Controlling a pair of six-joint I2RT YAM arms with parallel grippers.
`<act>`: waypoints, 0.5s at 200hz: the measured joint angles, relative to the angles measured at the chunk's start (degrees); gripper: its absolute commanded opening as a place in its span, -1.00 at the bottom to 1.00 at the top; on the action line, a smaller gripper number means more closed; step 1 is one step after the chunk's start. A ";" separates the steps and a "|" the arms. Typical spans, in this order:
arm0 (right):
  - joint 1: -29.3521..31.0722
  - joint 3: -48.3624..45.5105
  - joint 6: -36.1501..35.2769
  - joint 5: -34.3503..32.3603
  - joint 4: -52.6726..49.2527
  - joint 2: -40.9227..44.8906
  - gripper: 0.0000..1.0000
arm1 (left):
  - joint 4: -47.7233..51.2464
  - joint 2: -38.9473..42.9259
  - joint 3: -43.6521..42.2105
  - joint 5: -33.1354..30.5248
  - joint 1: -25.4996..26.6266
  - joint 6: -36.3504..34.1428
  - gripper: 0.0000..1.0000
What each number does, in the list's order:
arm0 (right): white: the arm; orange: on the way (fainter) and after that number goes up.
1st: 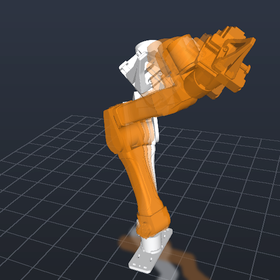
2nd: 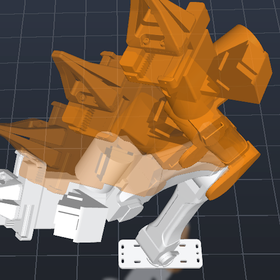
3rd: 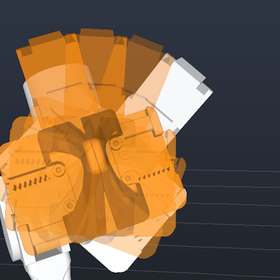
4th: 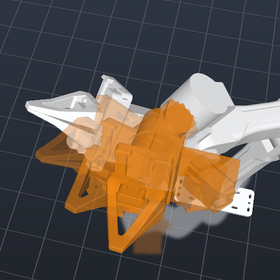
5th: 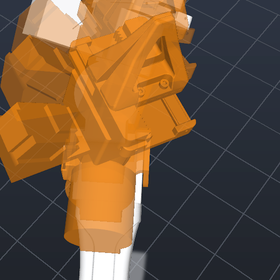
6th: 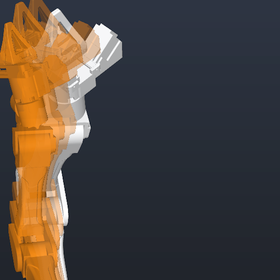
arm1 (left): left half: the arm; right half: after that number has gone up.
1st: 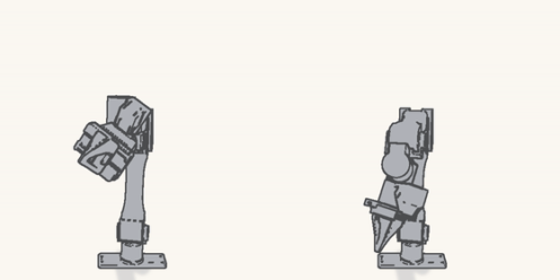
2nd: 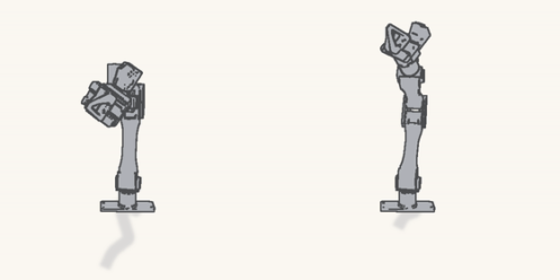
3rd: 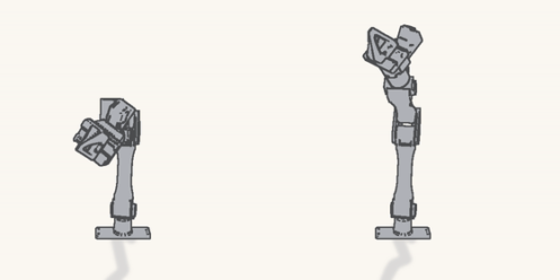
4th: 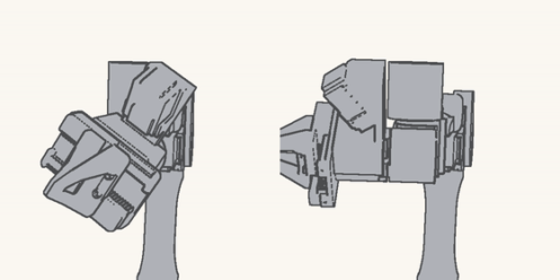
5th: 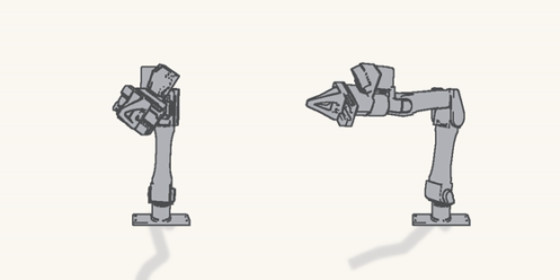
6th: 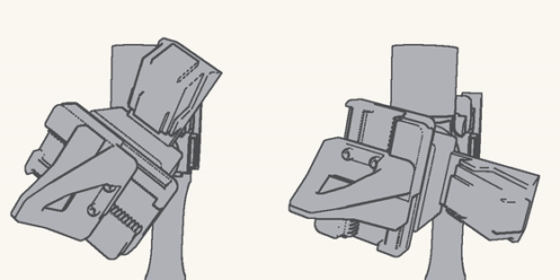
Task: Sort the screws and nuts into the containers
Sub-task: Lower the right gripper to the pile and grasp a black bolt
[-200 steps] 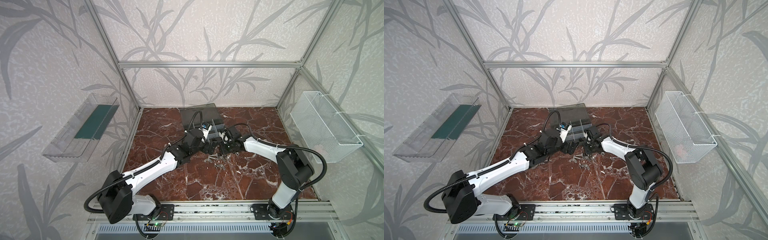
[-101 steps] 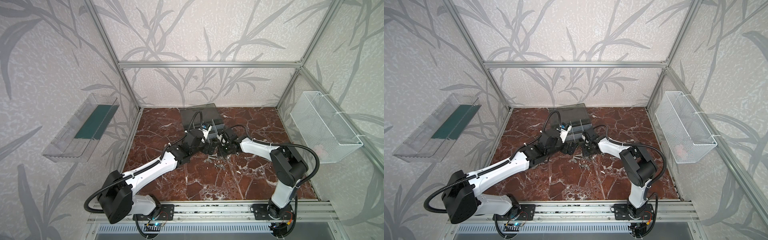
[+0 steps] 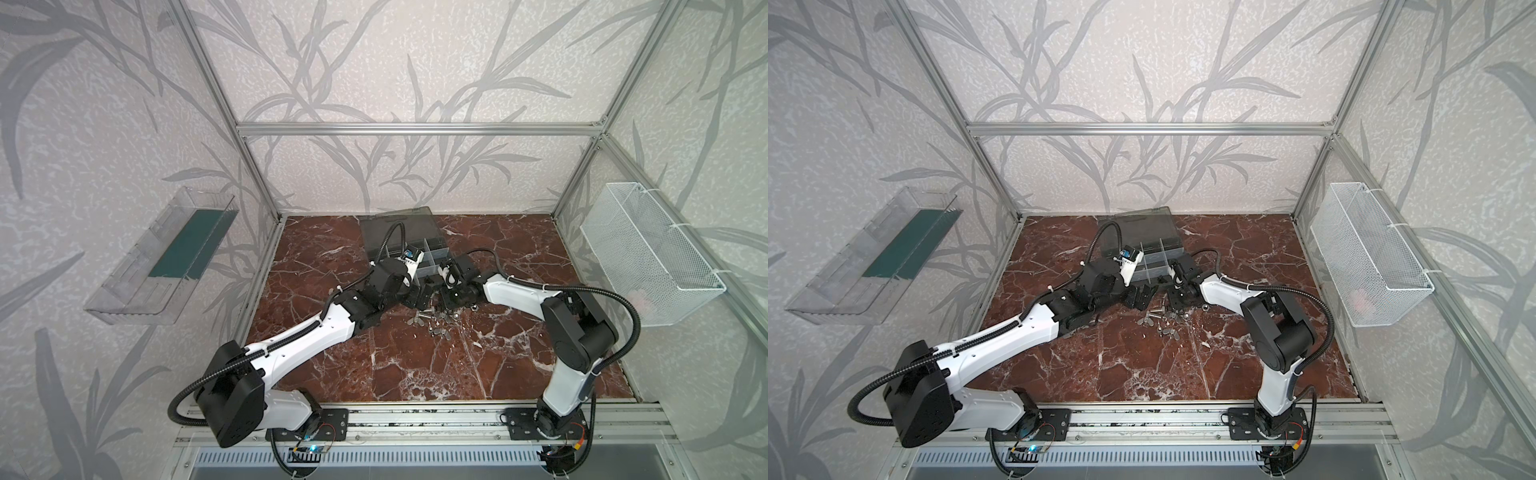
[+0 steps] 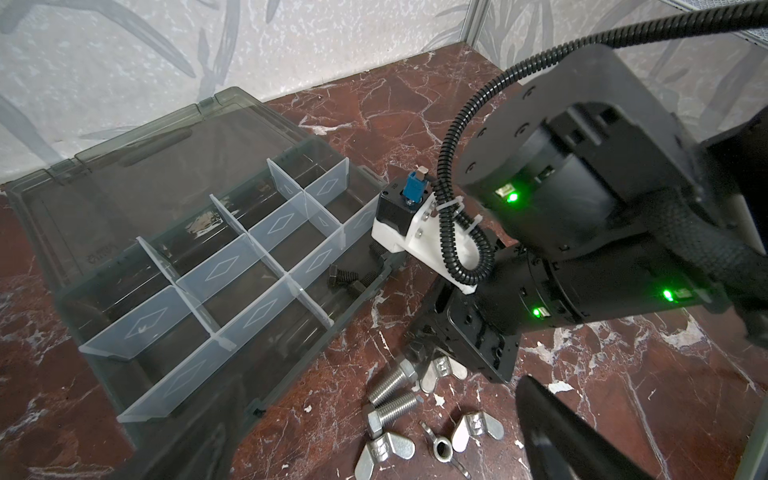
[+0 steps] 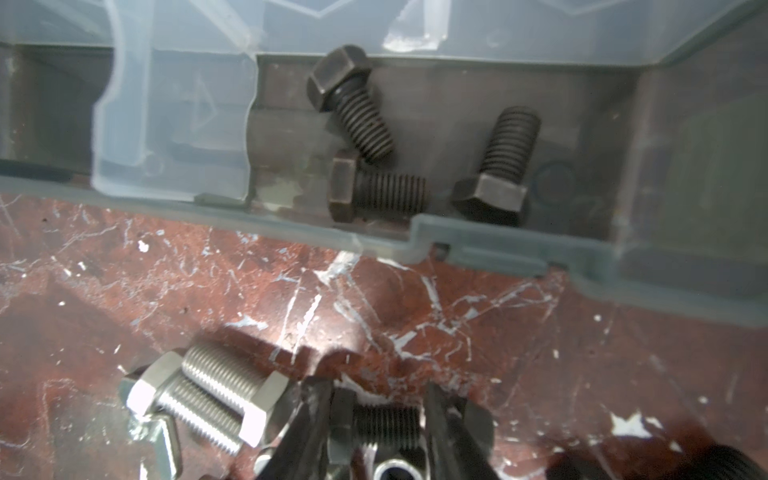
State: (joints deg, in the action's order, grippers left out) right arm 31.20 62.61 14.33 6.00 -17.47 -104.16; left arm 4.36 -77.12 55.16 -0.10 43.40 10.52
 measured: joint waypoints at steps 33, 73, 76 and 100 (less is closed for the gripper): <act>-0.35 -1.18 -0.46 0.00 -0.24 0.00 -0.23 | 0.00 -0.02 0.00 -0.02 0.00 0.00 0.99; -0.46 -1.42 -0.68 0.00 0.02 0.07 -0.23 | 0.00 0.00 0.00 -0.02 0.00 0.00 0.98; -0.46 -1.44 -0.70 0.00 0.04 0.07 -0.23 | 0.00 -0.02 0.00 -0.02 0.00 0.00 0.99; -0.46 -2.01 -0.72 0.00 0.11 0.52 -0.22 | 0.00 0.00 0.00 -0.02 0.00 0.00 0.98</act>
State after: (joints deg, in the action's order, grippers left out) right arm 30.74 60.60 13.61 6.00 -17.37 -103.63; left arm 4.36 -77.12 55.16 -0.12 43.40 10.52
